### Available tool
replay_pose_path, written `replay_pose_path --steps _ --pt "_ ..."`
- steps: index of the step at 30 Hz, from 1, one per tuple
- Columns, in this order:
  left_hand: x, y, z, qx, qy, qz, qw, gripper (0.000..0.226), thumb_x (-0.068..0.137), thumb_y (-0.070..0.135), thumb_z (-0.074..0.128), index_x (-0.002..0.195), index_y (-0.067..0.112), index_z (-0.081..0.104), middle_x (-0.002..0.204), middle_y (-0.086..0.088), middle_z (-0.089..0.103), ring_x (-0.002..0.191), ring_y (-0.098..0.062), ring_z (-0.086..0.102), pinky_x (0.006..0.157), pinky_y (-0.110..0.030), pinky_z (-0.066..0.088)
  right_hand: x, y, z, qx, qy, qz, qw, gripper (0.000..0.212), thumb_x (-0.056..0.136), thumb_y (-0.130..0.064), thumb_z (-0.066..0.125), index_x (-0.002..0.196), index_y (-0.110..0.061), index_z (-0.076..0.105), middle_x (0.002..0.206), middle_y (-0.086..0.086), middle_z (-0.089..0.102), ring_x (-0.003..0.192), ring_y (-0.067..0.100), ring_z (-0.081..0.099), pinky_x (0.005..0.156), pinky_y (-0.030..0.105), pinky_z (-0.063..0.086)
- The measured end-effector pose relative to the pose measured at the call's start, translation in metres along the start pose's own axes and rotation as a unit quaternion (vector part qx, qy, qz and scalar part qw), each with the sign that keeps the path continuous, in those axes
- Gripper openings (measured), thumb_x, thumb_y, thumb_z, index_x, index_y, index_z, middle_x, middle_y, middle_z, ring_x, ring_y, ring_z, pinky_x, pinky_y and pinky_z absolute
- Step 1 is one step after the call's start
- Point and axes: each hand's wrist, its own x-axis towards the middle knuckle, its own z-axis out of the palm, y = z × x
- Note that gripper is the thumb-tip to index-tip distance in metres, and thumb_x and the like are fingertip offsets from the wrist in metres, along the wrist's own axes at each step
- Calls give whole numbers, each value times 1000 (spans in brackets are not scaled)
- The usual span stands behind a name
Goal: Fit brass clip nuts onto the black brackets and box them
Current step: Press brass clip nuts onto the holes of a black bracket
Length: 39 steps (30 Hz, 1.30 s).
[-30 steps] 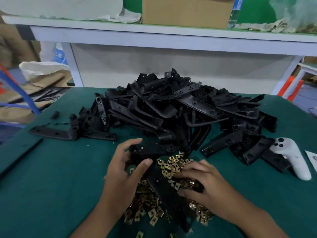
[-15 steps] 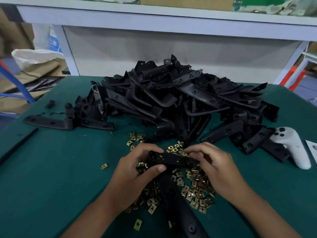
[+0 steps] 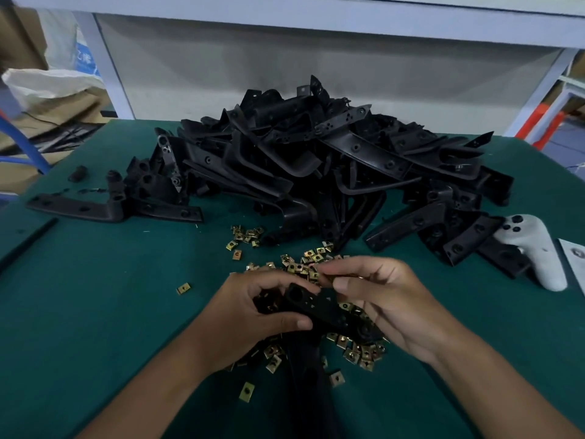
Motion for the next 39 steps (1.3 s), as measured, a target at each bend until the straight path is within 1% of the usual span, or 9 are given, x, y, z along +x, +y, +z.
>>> replay_pose_path --steps 3,6,10,12,17,22,30,33,39 --pt "0 0 -1 24 -3 -5 1000 41 80 62 74 119 50 70 111 13 72 109 -9 68 94 -18 50 0 2 7 -3 28 -4 1000 23 75 -7 83 94 -18 81 101 8 77 95 23 73 82 29 60" --pt "0 0 0 23 -9 -8 1000 41 83 59 71 123 50 68 112 11 72 108 -10 68 94 -17 50 2 2 10 36 50 2 998 21 70 -7 84 87 -19 80 97 11 75 87 21 73 75 27 60" --pt "0 -1 0 15 16 -32 999 37 75 55 80 109 47 68 92 8 73 90 -7 72 84 -19 54 0 0 11 54 56 13 997 17 66 -17 84 83 -21 80 93 12 77 79 16 75 65 22 59" --pt "1 -1 0 7 25 -31 999 33 73 51 83 102 45 68 89 7 74 85 -7 72 79 -14 53 -1 1 13 22 54 15 998 18 65 -23 85 82 -24 80 84 3 76 67 7 71 58 17 55" --pt "0 0 0 -9 33 -14 999 33 72 47 83 102 41 70 91 6 75 92 -8 72 84 -13 51 -2 5 16 -16 58 9 998 18 68 -28 84 85 -22 80 86 2 76 73 11 72 65 18 55" --pt "1 -1 1 -7 28 -6 1000 32 73 42 83 102 41 70 90 7 76 92 -7 71 87 -15 50 -2 7 17 -15 56 -9 998 10 73 -22 80 82 -20 80 71 -5 73 59 0 65 55 11 50" --pt "1 2 2 -12 31 -2 999 30 73 31 84 100 35 71 89 3 76 91 -10 72 86 -17 52 -1 8 16 -36 63 5 997 25 65 -37 84 84 -21 81 85 3 77 79 16 73 70 22 57" --pt "2 4 2 -10 39 0 999 30 74 31 84 102 34 70 88 4 76 91 -10 72 88 -20 53 -2 8 17 -19 58 -5 998 22 73 -36 79 87 -20 81 88 4 77 79 15 74 69 21 57" --pt "1 7 2 14 50 4 999 32 80 26 83 107 31 67 86 11 73 90 -5 70 87 -15 49 -4 7 16 -53 52 -72 995 25 93 -42 63 104 -25 77 106 8 77 100 22 74 78 22 58"
